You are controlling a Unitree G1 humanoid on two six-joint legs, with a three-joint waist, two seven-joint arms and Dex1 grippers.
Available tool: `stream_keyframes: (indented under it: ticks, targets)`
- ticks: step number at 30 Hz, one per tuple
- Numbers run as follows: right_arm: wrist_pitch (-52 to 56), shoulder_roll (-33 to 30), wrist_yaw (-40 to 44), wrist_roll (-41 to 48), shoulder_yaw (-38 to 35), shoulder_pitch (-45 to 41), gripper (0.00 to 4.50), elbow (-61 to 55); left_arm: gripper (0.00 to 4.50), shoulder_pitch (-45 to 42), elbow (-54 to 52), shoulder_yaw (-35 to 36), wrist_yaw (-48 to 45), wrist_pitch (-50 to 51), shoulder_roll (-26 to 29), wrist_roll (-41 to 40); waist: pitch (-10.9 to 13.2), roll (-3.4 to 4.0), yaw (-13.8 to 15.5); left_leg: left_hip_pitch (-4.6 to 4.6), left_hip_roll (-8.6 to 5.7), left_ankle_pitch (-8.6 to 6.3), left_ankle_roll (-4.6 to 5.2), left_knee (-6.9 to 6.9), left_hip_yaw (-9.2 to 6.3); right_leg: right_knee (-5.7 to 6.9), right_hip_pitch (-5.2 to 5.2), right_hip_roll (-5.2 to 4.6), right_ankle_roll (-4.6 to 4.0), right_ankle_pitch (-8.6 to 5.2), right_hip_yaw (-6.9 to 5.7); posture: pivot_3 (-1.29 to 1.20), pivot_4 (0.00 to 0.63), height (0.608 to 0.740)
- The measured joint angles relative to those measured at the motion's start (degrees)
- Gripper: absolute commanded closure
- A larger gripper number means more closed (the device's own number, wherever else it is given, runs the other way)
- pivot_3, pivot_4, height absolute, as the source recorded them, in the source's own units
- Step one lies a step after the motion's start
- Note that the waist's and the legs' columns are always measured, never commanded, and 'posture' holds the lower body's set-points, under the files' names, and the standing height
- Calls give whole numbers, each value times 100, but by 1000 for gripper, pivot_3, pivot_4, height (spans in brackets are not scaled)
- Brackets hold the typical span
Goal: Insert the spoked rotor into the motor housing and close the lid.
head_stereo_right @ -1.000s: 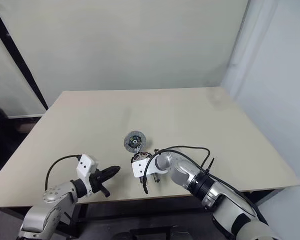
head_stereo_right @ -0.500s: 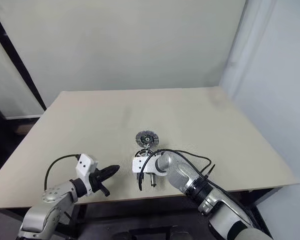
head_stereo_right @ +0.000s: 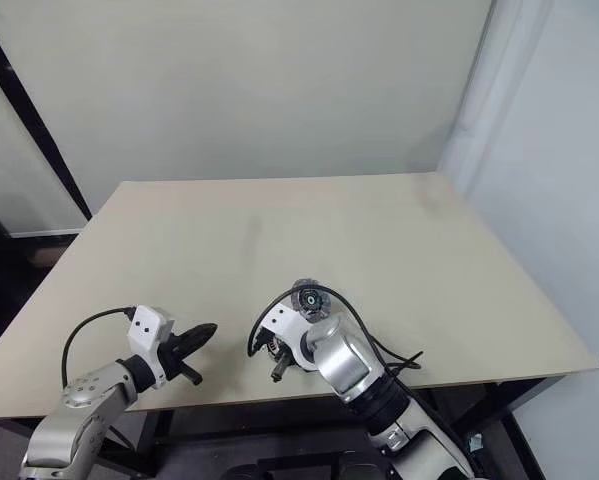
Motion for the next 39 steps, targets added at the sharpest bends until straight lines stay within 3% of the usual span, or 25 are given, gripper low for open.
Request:
stream_keyframes:
  ticks: [8,27,33,39]
  targets:
    - [1103,886,-936,417,-487,-1,4407,-8,4500,-9,12,-21,59,-113,-44,61,-24,-37,-18,-4,9,-5,-10,-20,2,-1,-17,11,10,5,1,0,0,740]
    - [1172,932,-3228,2473,-1687,34,4408,219,4500,-18,144,-101,102,-338,-111,211,-30,-37,135,6,-1,-1,-4,-7,0,-37,31,-57,0,-1,-11,0,0,740]
    - [1011,931,-3621,2865,-1658,30,4408,309,4500,-18,160,-109,96,-367,-112,261,-31,-34,128,7,2,-1,-4,-10,-2,-36,25,-112,17,10,-67,0,0,740]
    - [929,925,-3677,3085,-1259,29,2461,281,4500,-20,195,-115,79,-381,-110,285,-33,-35,115,1,10,0,-3,-14,0,-35,20,-114,15,11,-124,0,0,740]
